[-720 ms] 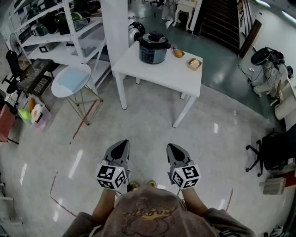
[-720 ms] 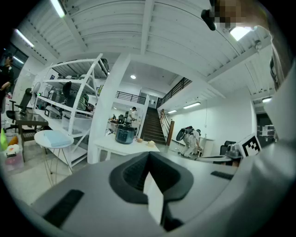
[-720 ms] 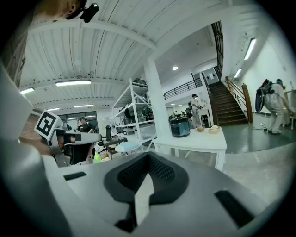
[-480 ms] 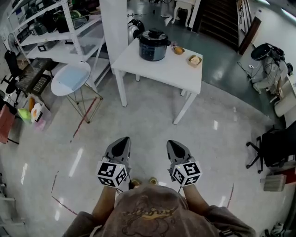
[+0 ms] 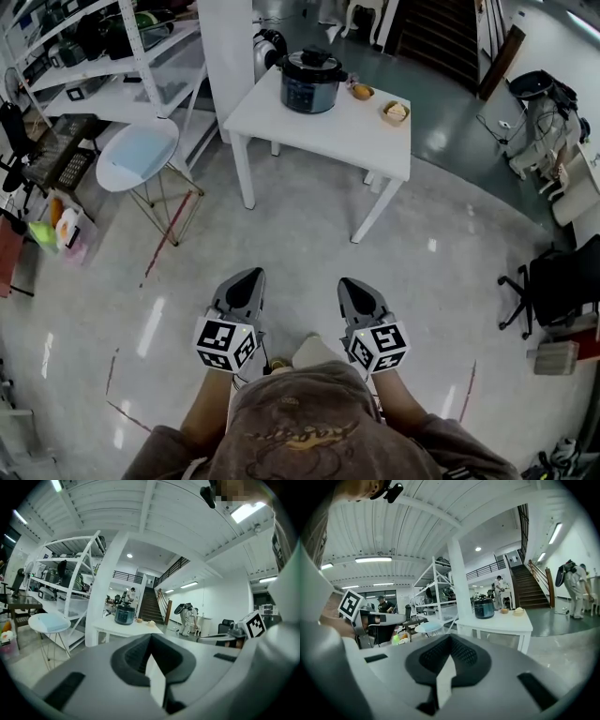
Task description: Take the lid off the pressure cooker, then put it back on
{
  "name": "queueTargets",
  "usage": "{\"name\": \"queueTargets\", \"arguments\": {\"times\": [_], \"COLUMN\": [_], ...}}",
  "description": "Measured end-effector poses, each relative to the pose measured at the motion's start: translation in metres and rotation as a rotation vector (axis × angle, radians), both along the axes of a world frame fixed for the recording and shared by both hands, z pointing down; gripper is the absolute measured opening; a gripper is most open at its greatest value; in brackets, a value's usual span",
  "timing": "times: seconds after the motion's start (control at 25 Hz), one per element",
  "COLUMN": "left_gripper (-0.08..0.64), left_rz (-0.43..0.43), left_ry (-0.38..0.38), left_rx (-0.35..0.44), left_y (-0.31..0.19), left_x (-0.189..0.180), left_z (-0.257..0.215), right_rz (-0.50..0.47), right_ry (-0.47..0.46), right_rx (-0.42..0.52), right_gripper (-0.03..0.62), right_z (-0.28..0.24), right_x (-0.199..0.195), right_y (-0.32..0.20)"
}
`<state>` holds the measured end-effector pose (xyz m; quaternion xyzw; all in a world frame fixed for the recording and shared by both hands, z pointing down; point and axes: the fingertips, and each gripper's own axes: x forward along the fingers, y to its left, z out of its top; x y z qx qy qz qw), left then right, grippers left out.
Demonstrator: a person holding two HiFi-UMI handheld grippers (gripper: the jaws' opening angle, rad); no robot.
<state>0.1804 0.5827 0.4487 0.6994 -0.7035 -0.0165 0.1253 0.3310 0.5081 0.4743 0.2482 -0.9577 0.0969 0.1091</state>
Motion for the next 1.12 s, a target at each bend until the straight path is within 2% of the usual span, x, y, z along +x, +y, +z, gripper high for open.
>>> {"name": "queueTargets", "arguments": {"times": [0.36, 1.12], "left_gripper": [0.002, 0.002], "left_rz": [0.005, -0.028], "left_ry": [0.006, 0.011], "left_rx": [0.004, 0.002], "left_y": [-0.046, -0.247], "left_x": [-0.037, -0.132], "left_z": [0.005, -0.009], "right_rz": [0.016, -0.06], "right_ry": [-0.012, -0.025], "right_rx": [-0.004, -0.019], "right_gripper": [-0.003, -0.003], "right_z": [0.007, -0.005], "right_x": [-0.033, -0.143], "right_y": [-0.043, -0.25]}}
